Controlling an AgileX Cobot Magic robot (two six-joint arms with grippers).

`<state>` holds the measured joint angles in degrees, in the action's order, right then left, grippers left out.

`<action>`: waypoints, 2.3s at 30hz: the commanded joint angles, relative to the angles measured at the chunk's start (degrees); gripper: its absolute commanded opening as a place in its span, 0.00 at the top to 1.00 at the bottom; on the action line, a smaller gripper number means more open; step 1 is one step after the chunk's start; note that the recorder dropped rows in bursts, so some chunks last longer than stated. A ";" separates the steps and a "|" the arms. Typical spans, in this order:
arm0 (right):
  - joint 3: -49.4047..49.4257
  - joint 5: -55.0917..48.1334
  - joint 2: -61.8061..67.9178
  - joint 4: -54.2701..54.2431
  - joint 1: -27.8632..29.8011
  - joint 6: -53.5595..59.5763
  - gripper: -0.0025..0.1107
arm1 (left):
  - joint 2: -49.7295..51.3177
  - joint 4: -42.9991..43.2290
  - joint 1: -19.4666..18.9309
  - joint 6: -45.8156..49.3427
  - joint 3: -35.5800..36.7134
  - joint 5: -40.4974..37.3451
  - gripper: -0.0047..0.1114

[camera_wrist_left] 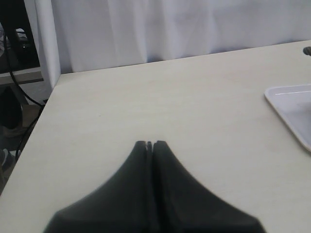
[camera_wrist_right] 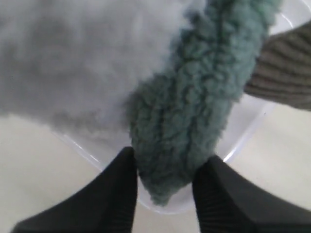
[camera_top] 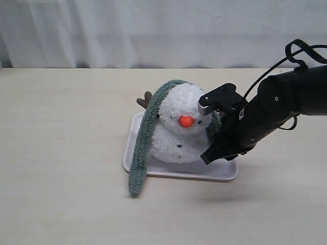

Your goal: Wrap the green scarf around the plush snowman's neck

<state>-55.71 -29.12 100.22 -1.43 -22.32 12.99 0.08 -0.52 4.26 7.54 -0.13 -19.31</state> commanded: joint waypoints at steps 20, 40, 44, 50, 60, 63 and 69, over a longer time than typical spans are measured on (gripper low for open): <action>3.26 -9.59 -3.24 -1.32 0.21 4.10 0.94 | -0.08 -0.08 0.44 -0.23 0.13 0.78 0.96; 8.03 -6.20 -0.49 -1.60 0.21 2.39 0.94 | -0.08 -0.08 0.44 -0.23 0.13 0.78 0.96; 7.53 -5.41 -1.44 -1.49 0.21 3.55 0.94 | -0.08 -0.08 0.44 -0.23 0.13 0.78 0.96; 7.31 -4.72 -1.77 -1.49 0.21 4.15 0.76 | -0.08 -0.08 0.44 -0.23 0.13 0.78 0.96; 0.68 -15.32 -1.88 -1.22 0.21 3.01 0.41 | -0.08 -0.08 0.44 -0.23 0.13 0.78 0.96; -1.54 -19.14 -2.67 -1.09 0.21 2.87 0.41 | -0.08 -0.08 0.44 -0.23 0.13 0.78 0.96; -2.54 -21.50 -7.24 -1.09 0.21 4.89 0.41 | -0.08 -0.08 0.44 -0.23 0.13 0.78 0.96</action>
<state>-57.82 -49.11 95.35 -2.85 -22.32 16.50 0.08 -0.52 4.26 7.54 -0.13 -19.31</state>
